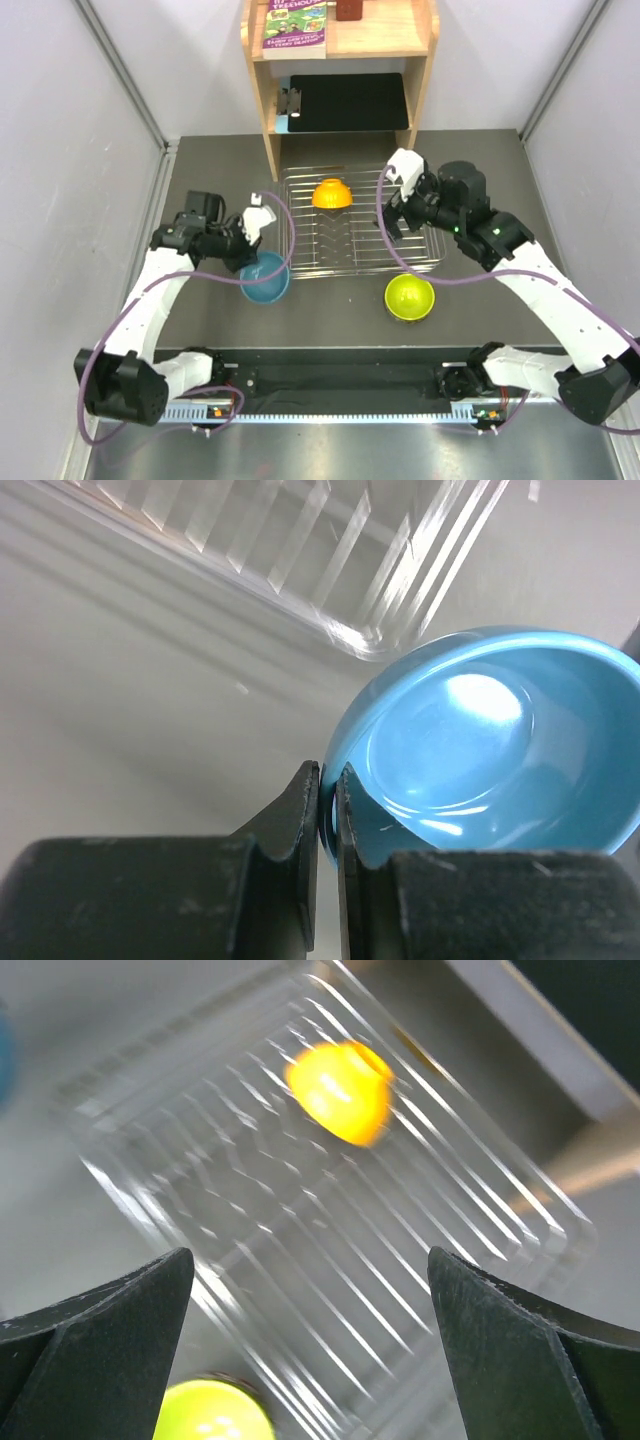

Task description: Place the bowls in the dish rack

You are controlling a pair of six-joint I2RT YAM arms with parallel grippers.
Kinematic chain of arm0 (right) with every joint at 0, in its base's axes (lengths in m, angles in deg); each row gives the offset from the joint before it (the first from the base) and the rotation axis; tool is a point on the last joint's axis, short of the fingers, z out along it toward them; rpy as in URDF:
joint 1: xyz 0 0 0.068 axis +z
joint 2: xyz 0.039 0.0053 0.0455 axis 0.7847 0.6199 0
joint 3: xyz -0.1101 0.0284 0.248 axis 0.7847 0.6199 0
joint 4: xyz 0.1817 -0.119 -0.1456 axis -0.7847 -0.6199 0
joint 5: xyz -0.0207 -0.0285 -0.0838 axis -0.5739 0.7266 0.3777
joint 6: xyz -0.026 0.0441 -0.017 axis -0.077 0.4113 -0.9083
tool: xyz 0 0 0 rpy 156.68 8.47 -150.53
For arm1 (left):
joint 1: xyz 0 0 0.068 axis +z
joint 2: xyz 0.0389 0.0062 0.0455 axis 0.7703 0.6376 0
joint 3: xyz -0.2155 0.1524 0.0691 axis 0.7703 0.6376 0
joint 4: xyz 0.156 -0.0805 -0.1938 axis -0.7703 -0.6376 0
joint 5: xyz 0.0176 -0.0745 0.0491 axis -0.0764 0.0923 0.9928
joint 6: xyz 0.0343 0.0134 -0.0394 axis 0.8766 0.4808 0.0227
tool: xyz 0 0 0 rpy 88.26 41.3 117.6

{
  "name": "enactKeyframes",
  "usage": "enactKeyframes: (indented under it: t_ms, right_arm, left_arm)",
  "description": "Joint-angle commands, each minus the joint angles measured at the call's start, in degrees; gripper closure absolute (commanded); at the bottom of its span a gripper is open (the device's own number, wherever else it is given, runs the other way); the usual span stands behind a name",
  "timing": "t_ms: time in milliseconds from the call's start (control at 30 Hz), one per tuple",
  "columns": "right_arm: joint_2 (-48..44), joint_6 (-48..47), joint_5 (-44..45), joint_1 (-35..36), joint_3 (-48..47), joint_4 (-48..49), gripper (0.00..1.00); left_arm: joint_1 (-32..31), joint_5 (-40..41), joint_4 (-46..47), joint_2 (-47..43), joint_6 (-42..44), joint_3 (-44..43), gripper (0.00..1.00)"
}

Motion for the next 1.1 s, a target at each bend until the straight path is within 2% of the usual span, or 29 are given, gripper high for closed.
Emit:
enactKeyframes:
  t_ms: [0, 133, 233, 267, 367, 700, 1067]
  right_arm:
    - [3.66, 8.66, -13.58, -1.07, -6.18, -1.60, 0.00]
    - [10.15, 12.28, -22.72, -1.15, -10.32, -3.98, 0.00]
    - [15.16, 17.54, -34.04, -2.82, -13.66, -4.07, 0.00]
    - [16.75, 18.17, -42.17, -4.39, -14.54, -4.33, 0.00]
    - [21.33, 22.47, -49.87, -5.81, -17.44, -4.16, 0.00]
    - [28.10, 27.83, -56.13, -6.25, -18.68, 1.19, 0.00]
    - [31.26, 30.74, -58.25, -5.11, -17.89, 4.54, 0.00]
  left_arm:
    - [-0.32, -4.41, 1.53, -2.10, -5.28, -5.73, 1.00]
    - [-2.52, -2.48, 5.75, 0.97, -9.85, -9.52, 1.00]
    - [-5.85, 2.51, 10.22, 1.94, -12.13, -9.70, 1.00]
    - [-7.60, 3.84, 12.94, 1.86, -12.58, -9.70, 1.00]
    - [-9.37, 6.83, 17.26, 1.68, -14.25, -10.49, 1.00]
    - [-12.45, 7.89, 26.14, 2.38, -17.42, -13.39, 1.00]
    - [-15.79, 6.13, 26.24, 5.11, -18.30, -14.62, 1.00]
